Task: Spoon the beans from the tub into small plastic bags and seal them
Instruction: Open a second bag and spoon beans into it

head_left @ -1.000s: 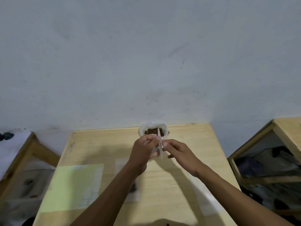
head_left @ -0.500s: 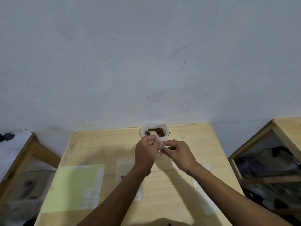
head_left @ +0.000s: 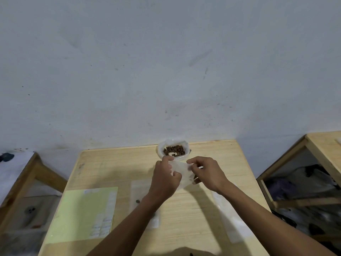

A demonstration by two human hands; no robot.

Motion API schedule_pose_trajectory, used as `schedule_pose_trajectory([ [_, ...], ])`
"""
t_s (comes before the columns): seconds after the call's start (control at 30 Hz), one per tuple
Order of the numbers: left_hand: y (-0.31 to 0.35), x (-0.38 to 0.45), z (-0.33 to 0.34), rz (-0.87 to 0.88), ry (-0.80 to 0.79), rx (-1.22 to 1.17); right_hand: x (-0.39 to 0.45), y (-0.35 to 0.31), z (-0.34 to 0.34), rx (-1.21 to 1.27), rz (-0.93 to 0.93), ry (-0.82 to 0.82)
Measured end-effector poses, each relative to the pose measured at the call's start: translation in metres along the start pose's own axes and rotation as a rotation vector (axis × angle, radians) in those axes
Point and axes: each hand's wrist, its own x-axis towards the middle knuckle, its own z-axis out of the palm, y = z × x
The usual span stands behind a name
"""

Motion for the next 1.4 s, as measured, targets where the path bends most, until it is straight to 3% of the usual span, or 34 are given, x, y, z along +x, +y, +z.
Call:
schedule_pose_trajectory([
  [0.2,-0.006,0.001,-0.010,0.051,-0.048,-0.071,-0.007,-0.006,0.004,0.041,-0.049,-0.140],
  [0.37,-0.007,-0.007,-0.017,0.045,-0.229,-0.208,-0.009,-0.018,0.005,0.003,-0.087,-0.169],
  [0.5,-0.014,-0.013,-0.021,0.210,-0.254,-0.058,-0.010,-0.022,0.003,0.045,-0.076,-0.166],
  [0.57,-0.017,-0.016,-0.017,0.301,-0.199,0.004,-0.010,-0.022,0.005,0.086,-0.065,-0.158],
  [0.73,-0.021,-0.024,-0.009,0.312,0.087,0.120,-0.012,-0.028,0.014,0.180,-0.046,-0.145],
  [0.83,-0.025,-0.024,-0.008,0.329,0.181,0.229,-0.012,-0.028,0.015,0.253,-0.018,-0.118],
  [1.0,-0.029,-0.021,-0.012,0.239,0.219,0.291,-0.019,-0.026,0.019,0.005,-0.196,-0.022],
  [1.1,-0.034,-0.019,-0.014,0.234,0.216,0.330,-0.021,-0.023,0.026,-0.436,-0.372,-0.003],
  [1.17,-0.036,-0.018,-0.016,0.239,0.202,0.328,-0.021,-0.023,0.032,-0.595,-0.395,-0.001],
  [1.3,-0.039,-0.015,-0.020,0.271,0.128,0.238,-0.018,-0.025,0.043,-0.585,-0.389,0.019],
  [1.4,-0.048,-0.018,-0.027,0.271,0.115,0.182,-0.018,-0.024,0.051,-0.397,-0.377,0.039],
])
